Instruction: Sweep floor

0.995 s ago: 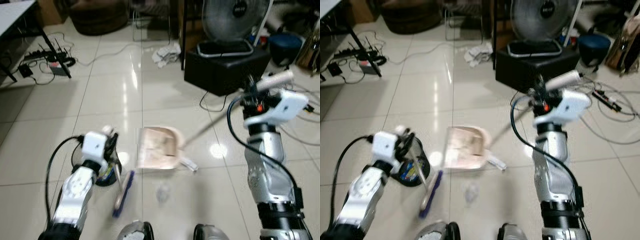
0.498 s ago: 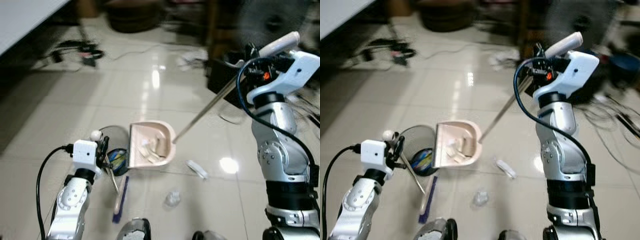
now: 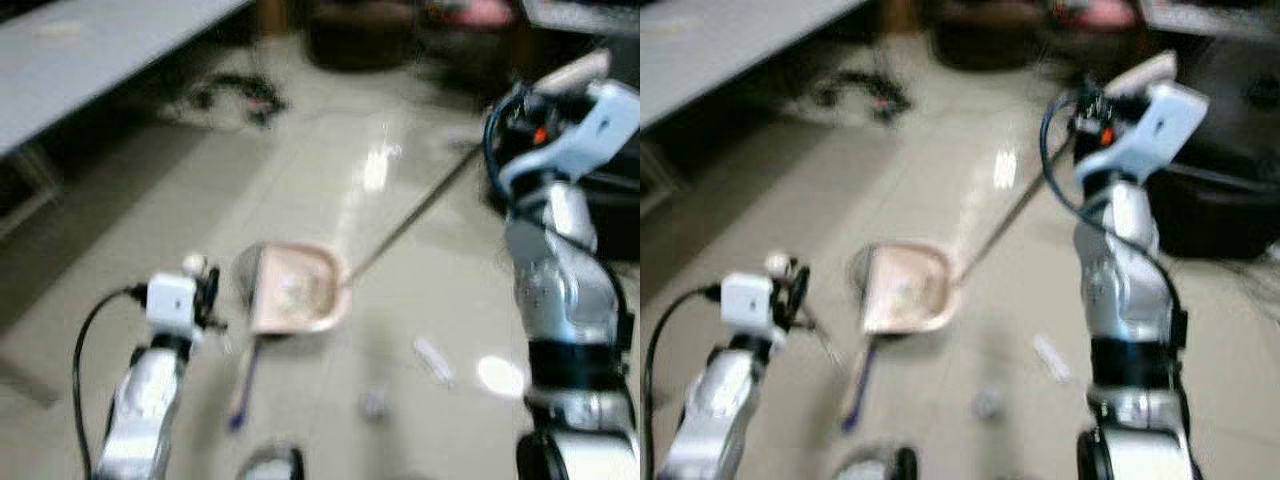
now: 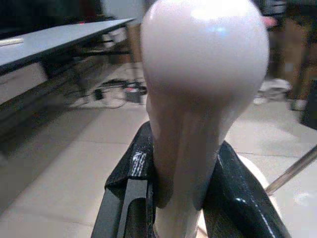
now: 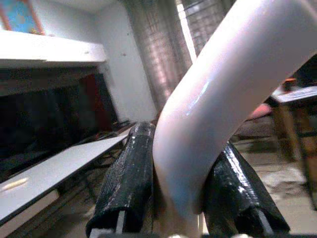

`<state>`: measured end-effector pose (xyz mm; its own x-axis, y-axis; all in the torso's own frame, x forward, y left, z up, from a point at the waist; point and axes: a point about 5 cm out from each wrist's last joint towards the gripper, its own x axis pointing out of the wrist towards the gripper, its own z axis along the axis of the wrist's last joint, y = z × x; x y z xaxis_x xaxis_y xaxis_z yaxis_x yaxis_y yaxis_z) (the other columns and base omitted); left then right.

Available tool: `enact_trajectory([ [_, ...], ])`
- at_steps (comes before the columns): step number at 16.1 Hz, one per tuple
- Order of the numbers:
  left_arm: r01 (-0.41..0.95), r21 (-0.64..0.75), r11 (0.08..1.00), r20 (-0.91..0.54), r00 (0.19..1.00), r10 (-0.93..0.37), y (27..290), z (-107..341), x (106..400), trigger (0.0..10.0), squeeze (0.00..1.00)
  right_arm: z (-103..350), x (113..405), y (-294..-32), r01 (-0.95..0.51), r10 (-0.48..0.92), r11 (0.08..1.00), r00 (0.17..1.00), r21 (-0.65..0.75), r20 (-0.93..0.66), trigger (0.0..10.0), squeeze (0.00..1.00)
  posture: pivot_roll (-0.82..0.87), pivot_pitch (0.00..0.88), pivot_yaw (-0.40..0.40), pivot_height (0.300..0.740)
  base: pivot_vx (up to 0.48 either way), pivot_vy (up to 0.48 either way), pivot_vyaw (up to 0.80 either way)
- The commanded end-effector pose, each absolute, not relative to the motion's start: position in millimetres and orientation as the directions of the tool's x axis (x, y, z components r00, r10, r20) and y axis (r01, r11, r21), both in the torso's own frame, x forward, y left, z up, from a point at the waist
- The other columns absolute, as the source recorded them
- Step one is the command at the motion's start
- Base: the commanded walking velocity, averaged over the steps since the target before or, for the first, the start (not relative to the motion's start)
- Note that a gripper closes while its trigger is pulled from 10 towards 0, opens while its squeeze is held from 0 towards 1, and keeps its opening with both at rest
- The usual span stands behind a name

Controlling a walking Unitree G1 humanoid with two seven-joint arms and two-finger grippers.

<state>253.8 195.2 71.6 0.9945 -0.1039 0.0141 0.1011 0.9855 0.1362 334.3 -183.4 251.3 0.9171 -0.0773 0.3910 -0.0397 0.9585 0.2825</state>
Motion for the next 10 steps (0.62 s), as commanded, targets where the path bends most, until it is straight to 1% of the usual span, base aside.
enact_trajectory([
  [1, 0.084, 0.167, 0.982, 0.052, 0.994, -0.094, 199.1, 82.1, 259.3, 10.0, 0.0, 266.7, 333.6, -180.6, -0.066, -0.079, 0.953, 0.886, 0.294, 0.456, 10.0, 0.0, 0.01, 0.015, 0.063, 0.74, 0.3, 0.0, 0.8],
  [2, 0.085, 0.167, 0.982, 0.053, 0.994, -0.095, 198.5, 82.6, 260.2, 10.0, 0.0, 266.7, 334.0, -180.8, -0.061, -0.079, 0.958, 0.885, 0.282, 0.459, 10.0, 0.0, 0.0, 0.012, 0.064, 0.74, 0.3, 0.0, 0.79],
  [10, 0.117, 0.164, 0.979, 0.04, 0.991, -0.125, 190.5, 80.2, 265.5, 10.0, 0.0, 262.0, 334.0, -184.5, -0.035, -0.098, 0.962, 0.881, 0.27, 0.463, 10.0, 0.0, -0.01, 0.0, 0.076, 0.74, 0.304, 0.0, 0.0],
])
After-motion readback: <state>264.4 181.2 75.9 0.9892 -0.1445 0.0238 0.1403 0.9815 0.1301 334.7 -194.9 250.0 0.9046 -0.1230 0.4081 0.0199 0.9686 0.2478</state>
